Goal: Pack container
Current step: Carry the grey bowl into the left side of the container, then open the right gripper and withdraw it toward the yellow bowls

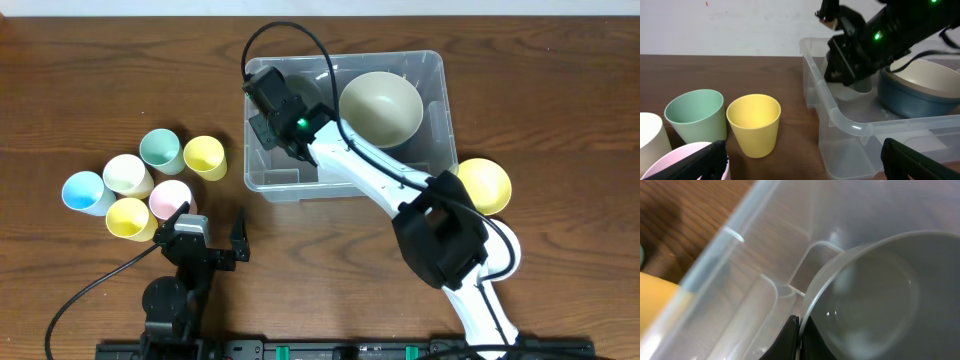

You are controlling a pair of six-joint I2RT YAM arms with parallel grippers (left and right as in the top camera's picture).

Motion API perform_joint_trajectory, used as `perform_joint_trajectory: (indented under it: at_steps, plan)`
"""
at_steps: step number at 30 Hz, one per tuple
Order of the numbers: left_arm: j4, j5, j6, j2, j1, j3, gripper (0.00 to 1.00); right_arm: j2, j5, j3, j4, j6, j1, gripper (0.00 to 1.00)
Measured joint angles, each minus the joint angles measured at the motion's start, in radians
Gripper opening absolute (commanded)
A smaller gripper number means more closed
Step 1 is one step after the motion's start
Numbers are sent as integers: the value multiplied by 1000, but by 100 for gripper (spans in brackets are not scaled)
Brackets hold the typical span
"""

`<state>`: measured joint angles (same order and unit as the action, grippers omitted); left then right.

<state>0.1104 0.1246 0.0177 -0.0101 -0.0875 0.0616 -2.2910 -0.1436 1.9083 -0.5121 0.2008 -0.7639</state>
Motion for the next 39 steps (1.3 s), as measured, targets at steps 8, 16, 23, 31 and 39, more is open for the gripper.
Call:
perform_joint_trajectory:
  at_steps: [8, 16, 23, 31, 39]
  plan:
    - [0, 0, 0, 0, 0, 0, 98, -33, -5, 0, 19, 6, 38, 27]
    - [0, 0, 0, 0, 0, 0, 98, -44, -6, 0, 25, 7, 65, 29]
    - [0, 0, 0, 0, 0, 0, 98, -29, 47, 17, -55, 7, 65, 35]
    - [0, 0, 0, 0, 0, 0, 98, 194, 102, 109, -246, 7, 65, 48]
    - [0, 0, 0, 0, 0, 0, 98, 526, 61, 159, -601, 87, 145, 63]
